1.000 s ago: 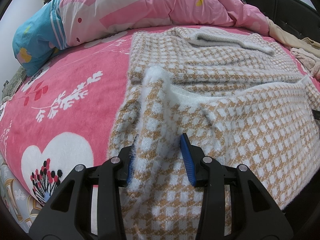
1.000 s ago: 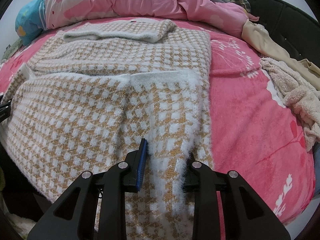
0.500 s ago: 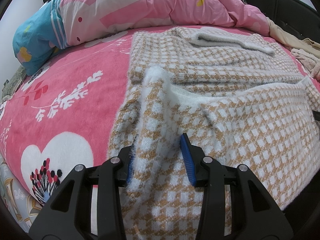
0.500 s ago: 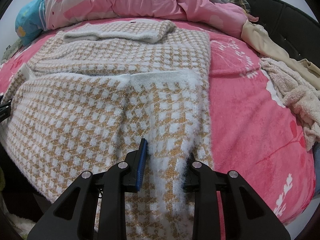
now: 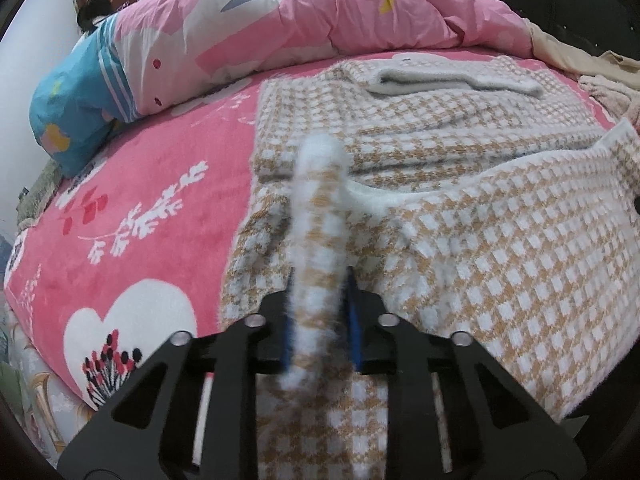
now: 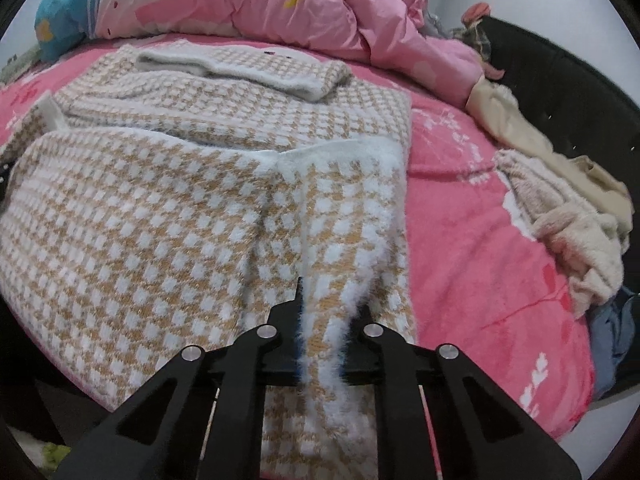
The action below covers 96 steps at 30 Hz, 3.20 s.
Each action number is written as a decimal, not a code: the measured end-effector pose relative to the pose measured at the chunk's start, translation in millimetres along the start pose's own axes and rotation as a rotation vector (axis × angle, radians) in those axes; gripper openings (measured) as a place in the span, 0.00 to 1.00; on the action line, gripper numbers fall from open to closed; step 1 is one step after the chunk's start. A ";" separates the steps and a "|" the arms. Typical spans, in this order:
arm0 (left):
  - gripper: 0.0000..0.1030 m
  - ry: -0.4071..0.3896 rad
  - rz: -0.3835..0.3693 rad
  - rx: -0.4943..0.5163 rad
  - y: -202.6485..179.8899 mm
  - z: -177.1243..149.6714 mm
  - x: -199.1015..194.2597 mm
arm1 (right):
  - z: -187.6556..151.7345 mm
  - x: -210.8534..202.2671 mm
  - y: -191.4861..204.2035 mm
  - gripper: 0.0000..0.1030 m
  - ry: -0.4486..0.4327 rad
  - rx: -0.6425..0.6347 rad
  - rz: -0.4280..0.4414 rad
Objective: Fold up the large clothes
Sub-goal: 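Lift the hem edge with both grippers and fold it over the coat, then lower the hem onto the coat and open both grippers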
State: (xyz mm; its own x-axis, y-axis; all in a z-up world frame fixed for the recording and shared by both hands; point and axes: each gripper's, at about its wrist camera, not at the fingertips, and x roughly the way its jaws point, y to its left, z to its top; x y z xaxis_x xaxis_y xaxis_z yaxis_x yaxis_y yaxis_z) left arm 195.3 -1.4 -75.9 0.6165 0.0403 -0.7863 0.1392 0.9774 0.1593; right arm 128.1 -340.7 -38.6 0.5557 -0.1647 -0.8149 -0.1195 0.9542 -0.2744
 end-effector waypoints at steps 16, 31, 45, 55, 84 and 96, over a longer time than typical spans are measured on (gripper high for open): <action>0.08 -0.188 0.003 -0.058 12.5 -21.0 -70.3 | -46.8 -54.7 -68.1 0.08 -0.155 -0.025 -0.144; 0.07 -0.392 0.032 -0.050 19.5 10.8 -144.9 | -39.2 -91.3 -150.7 0.08 -0.346 0.028 -0.208; 0.07 -0.374 0.062 0.051 31.8 182.5 -47.2 | 119.1 17.7 -214.6 0.08 -0.362 0.016 -0.127; 0.31 0.088 -0.164 -0.130 62.6 207.9 144.7 | 127.0 174.2 -253.1 0.23 -0.022 0.149 0.224; 0.62 0.115 -0.451 -0.617 146.4 214.3 159.4 | 86.1 197.4 -343.8 0.29 0.055 0.892 0.732; 0.65 0.033 -0.563 -0.278 71.0 136.4 35.1 | 27.9 67.8 -245.7 0.46 -0.043 0.574 0.838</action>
State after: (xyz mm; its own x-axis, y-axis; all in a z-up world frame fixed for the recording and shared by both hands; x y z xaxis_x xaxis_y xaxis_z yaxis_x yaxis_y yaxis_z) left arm 332.5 41.1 -10.8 0.4827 -0.4946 -0.7228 0.2261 0.8677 -0.4427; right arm 218.1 -579.3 -12.3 0.5047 0.6109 -0.6100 -0.0779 0.7359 0.6726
